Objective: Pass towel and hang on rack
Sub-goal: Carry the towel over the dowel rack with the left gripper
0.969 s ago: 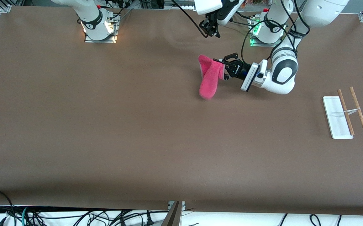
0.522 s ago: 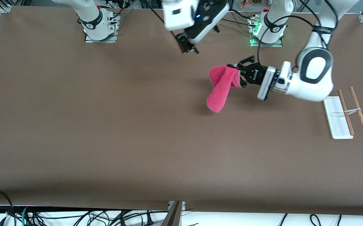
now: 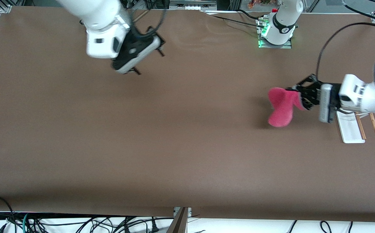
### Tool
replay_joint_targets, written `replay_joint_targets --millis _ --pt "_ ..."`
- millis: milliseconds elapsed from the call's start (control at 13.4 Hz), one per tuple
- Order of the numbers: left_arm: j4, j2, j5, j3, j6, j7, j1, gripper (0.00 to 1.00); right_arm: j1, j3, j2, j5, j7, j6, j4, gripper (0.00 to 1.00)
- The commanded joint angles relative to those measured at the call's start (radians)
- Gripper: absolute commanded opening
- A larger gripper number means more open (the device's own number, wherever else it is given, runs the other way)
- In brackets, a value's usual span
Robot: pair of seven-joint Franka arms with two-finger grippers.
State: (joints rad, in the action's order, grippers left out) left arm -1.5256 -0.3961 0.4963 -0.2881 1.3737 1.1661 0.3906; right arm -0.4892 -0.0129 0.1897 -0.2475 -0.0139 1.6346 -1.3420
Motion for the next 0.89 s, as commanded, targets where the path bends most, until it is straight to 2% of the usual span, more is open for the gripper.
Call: replay_joint_targets --millis 0,149,298,373,522,671,820 --pt "0.157 -0.144 -0.11 0.004 -0.056 -0.022 0.098 0.0 0.113 0.052 -0.111 -0.024 -0.026 0.017 -0.19 1.0" --pt "0.218 -0.158 -0.189 0.074 -0.05 -0.019 0.123 0.0 0.153 0.118 -0.127 0.023 -0.047 0.019 -0.25 1.0" --pt "0.272 -0.181 -0.258 0.157 -0.05 -0.016 0.125 0.0 0.204 0.137 -0.142 0.193 -0.087 0.036 -0.291 1.0" --pt "0.286 -0.191 -0.278 0.214 -0.05 -0.005 0.125 0.0 0.228 0.139 -0.148 0.224 -0.106 0.04 -0.295 1.0" --pt "0.311 -0.213 -0.336 0.306 0.008 0.042 0.125 0.0 0.279 0.139 -0.174 0.231 -0.112 0.033 -0.305 1.0" --pt "0.311 -0.234 -0.407 0.371 0.098 0.143 0.128 0.0 0.281 0.139 -0.197 0.261 -0.103 0.033 -0.319 1.0" --pt "0.311 -0.271 -0.409 0.424 0.163 0.234 0.154 0.0 0.281 0.137 -0.21 0.269 -0.106 0.033 -0.322 1.0"
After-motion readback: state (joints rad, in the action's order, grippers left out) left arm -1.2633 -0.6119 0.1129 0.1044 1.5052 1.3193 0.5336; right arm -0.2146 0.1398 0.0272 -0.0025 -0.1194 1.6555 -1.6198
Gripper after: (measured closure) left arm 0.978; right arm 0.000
